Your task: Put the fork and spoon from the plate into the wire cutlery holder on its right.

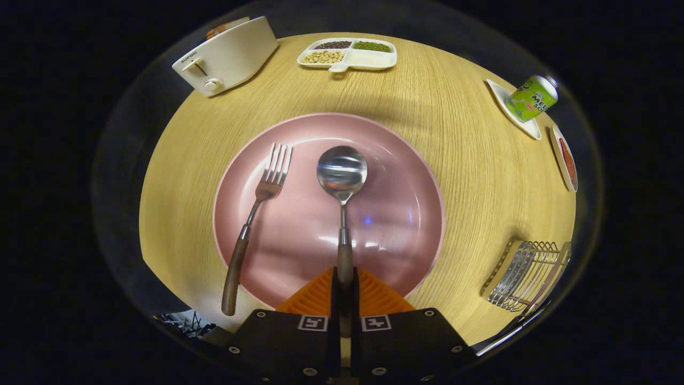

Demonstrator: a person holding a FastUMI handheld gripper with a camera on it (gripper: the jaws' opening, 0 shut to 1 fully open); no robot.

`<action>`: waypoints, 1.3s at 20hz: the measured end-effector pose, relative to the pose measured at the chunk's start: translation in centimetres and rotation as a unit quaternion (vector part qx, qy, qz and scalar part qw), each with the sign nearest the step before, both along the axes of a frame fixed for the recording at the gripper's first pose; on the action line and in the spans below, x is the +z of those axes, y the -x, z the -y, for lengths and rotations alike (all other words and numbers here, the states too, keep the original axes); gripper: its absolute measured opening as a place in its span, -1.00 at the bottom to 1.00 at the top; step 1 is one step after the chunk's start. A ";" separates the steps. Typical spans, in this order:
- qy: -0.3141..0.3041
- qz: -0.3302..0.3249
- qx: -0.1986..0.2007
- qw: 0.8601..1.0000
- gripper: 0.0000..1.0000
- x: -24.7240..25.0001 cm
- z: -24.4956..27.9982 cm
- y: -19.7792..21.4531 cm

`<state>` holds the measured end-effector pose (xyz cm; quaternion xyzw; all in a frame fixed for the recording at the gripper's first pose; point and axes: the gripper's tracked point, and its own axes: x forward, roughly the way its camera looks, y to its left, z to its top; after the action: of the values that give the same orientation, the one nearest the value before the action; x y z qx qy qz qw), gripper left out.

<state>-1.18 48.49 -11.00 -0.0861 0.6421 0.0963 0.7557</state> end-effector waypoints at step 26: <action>-0.001 0.073 -0.213 0.974 -0.89 13.8 23.7 7.4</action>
<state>-8.61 24.83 2.78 0.0461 0.5891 -0.0728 0.8035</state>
